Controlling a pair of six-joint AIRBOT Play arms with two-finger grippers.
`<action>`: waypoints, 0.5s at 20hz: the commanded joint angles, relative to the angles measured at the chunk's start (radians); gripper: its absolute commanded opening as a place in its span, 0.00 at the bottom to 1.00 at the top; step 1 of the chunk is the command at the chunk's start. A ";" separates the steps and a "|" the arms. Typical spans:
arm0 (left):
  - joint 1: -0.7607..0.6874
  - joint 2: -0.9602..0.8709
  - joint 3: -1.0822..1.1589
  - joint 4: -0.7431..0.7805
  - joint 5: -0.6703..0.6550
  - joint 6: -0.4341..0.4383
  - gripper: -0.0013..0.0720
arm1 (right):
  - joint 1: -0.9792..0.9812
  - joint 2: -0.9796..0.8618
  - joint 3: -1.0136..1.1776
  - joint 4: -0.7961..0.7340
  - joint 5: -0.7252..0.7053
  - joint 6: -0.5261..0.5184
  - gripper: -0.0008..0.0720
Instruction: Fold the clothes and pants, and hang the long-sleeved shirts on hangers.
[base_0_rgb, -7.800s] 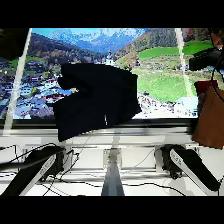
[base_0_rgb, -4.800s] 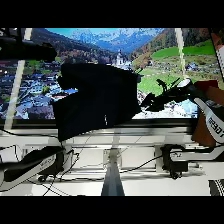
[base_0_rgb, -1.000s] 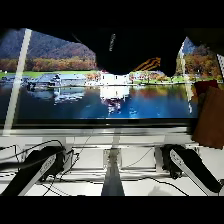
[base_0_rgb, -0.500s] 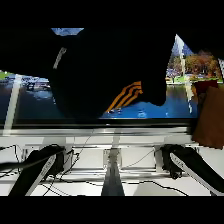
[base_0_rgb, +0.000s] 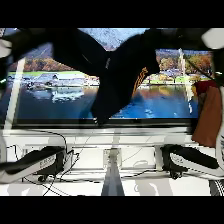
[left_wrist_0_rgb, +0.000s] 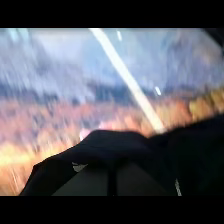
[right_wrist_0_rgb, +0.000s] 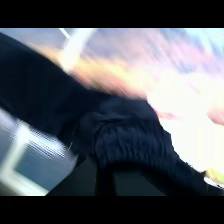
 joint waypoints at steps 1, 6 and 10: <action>-0.003 -0.161 -0.031 0.003 -0.151 -0.094 0.03 | -0.071 -0.130 -0.052 -0.102 0.073 0.041 0.06; -0.088 -0.161 -0.056 -0.097 -0.270 -0.138 0.03 | -0.243 -0.144 -0.051 -0.102 0.068 -0.028 0.06; -0.204 -0.160 -0.056 -0.098 -0.457 -0.168 0.03 | -0.359 -0.144 -0.050 -0.103 0.237 -0.069 0.06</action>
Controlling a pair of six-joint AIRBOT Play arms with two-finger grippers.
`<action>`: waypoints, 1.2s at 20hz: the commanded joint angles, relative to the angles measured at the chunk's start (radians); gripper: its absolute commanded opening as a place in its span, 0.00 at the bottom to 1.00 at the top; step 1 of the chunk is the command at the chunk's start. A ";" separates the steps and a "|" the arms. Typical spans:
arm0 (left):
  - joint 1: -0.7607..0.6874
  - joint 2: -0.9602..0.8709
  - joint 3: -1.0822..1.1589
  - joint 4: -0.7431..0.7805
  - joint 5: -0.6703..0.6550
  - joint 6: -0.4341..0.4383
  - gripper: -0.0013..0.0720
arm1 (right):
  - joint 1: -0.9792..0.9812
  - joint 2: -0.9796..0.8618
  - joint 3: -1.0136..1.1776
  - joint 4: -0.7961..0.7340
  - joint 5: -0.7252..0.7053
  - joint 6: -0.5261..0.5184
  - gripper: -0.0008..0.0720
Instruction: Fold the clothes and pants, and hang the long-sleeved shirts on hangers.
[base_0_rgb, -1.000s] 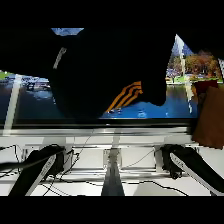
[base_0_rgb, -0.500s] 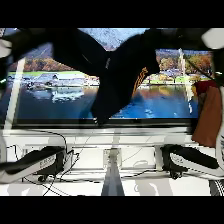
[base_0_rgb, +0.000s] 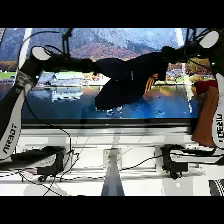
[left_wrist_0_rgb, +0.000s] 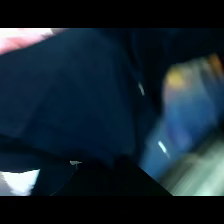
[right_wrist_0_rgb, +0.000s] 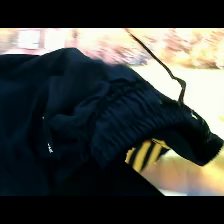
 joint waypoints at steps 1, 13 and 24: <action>-0.076 -0.005 -0.003 -0.020 -0.208 -0.039 0.03 | -0.097 -0.006 -0.002 -0.006 0.201 -0.093 0.06; -0.220 -0.059 -0.054 0.249 -0.356 -0.156 0.14 | -0.140 -0.087 -0.006 -0.179 0.327 -0.249 0.12; -0.225 -0.156 -0.055 0.219 -0.269 -0.167 0.97 | -0.175 -0.188 -0.014 -0.216 -0.089 -0.124 0.80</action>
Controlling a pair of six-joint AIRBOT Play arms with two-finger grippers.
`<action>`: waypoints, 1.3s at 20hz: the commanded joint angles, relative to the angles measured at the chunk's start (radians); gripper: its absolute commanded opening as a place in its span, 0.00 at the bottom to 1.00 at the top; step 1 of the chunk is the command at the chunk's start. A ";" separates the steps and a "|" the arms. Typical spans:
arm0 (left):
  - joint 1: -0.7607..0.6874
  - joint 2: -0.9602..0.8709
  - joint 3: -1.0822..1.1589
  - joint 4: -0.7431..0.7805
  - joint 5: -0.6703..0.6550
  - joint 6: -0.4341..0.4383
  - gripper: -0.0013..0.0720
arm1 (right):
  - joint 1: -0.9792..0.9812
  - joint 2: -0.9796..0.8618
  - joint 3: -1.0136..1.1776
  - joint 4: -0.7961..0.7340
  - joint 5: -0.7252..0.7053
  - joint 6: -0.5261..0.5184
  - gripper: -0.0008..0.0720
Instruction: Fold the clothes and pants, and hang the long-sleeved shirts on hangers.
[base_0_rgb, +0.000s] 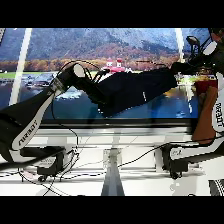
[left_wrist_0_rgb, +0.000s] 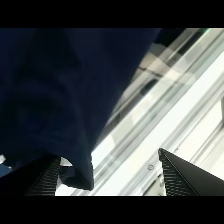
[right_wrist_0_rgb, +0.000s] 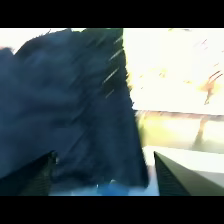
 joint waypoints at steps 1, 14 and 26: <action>0.021 -0.006 0.000 -0.005 0.002 -0.021 0.97 | -0.043 -0.060 0.025 -0.014 -0.071 0.049 0.75; 0.034 -0.007 0.000 -0.005 0.029 -0.026 0.96 | -0.180 -0.276 0.126 0.364 0.108 -0.122 0.96; 0.034 -0.008 0.000 -0.004 0.039 -0.026 0.96 | -0.119 -0.379 0.113 0.412 0.257 -0.058 0.85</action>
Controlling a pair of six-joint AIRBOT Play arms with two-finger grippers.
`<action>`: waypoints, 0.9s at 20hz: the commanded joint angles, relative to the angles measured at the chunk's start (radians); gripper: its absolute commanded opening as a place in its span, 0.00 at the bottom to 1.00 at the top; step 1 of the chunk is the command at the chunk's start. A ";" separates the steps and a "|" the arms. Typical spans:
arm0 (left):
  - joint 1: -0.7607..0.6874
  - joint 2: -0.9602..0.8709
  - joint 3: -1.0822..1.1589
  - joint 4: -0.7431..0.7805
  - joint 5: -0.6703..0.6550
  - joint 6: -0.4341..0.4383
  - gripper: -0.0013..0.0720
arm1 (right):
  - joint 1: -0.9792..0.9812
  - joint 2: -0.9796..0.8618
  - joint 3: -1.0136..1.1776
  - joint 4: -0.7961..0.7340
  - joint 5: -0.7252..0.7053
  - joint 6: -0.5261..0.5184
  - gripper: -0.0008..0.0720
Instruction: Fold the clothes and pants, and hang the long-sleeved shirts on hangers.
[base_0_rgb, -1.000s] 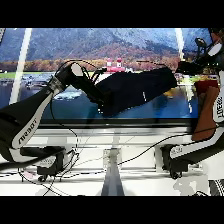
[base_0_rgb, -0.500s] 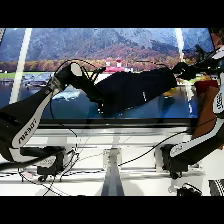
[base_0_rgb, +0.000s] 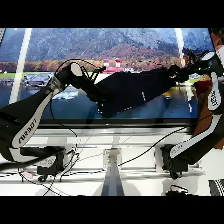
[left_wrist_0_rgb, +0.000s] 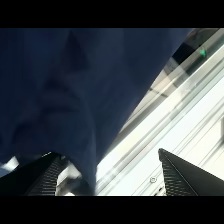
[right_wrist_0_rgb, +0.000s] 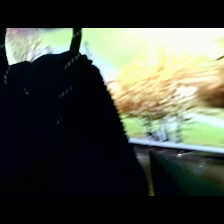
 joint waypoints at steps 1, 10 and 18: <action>0.001 -0.001 0.000 0.002 0.015 0.001 0.96 | 0.015 -0.037 -0.004 0.111 0.159 -0.040 0.81; 0.002 -0.001 -0.001 0.203 0.130 0.001 0.96 | 0.209 -0.043 -0.006 0.147 0.089 -0.081 0.98; 0.001 -0.002 -0.001 0.304 0.169 0.001 0.95 | 0.379 -0.043 -0.006 0.208 0.146 -0.081 0.94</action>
